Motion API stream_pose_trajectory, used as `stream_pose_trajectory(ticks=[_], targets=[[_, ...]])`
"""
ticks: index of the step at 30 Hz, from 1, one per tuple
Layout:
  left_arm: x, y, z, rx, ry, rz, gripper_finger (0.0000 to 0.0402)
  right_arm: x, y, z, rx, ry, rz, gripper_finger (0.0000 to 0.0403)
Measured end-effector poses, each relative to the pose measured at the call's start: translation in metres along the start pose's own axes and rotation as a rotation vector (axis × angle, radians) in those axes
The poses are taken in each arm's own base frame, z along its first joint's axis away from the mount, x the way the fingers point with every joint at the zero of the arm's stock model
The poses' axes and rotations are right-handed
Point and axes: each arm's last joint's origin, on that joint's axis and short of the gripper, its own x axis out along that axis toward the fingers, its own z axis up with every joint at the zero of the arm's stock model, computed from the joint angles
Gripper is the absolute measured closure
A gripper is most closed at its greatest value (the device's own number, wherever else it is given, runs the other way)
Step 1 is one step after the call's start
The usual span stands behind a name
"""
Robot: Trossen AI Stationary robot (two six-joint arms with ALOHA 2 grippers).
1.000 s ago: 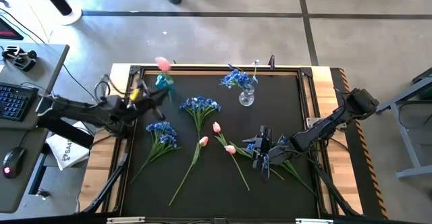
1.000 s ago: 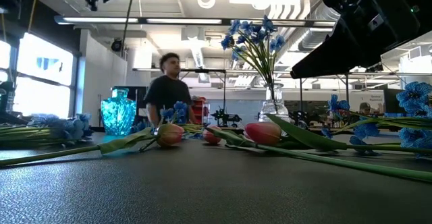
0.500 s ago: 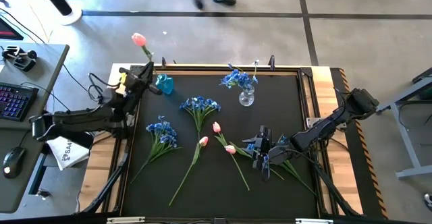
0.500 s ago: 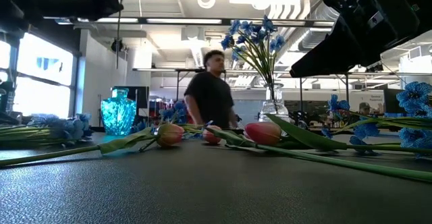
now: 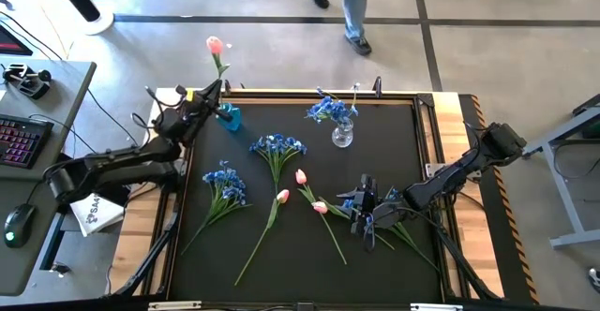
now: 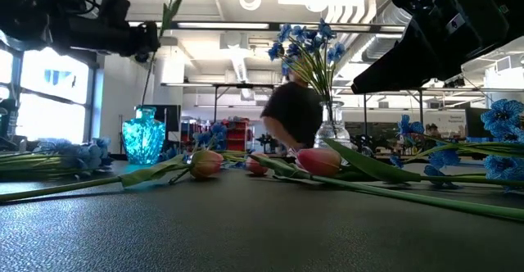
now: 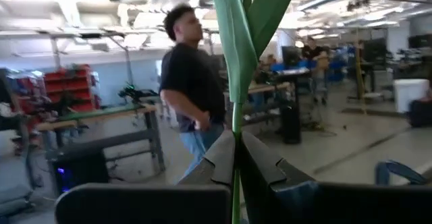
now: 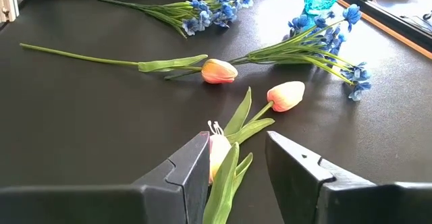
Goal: Sort flowers into vase by color
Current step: Put the left pink flower into the blue vase, then put the right blue flower into the transparent vase
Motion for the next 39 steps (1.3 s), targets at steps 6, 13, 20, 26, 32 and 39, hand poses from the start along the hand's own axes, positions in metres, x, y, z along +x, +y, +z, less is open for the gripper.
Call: stream_pose_trajectory(ticks=[6,13,20,26,32,39], targets=[[0.005,-0.001,-0.009,0.011,0.042,-0.036,0.0401,0.0,0.0,0.0,0.0,0.0,0.0,0.0265],[0.006,0.0,-0.011,-0.06,0.058,0.011,0.0388,0.0,0.0,0.0,0.004,0.0,0.0,0.0265],[0.005,0.0,-0.01,-0.055,0.056,0.012,0.0334,0.0,0.0,0.0,0.004,0.0,0.001,0.0265],[0.003,0.002,-0.007,-0.058,0.04,0.008,0.0285,0.0,0.0,0.0,0.004,0.001,0.001,0.0265],[-0.007,0.0,0.0,0.011,0.05,-0.047,0.0255,0.0,0.0,0.0,0.004,0.001,0.002,0.0265],[-0.027,-0.014,0.016,0.067,0.059,-0.124,0.0257,0.0,0.0,0.0,0.004,0.001,0.003,0.0265]])
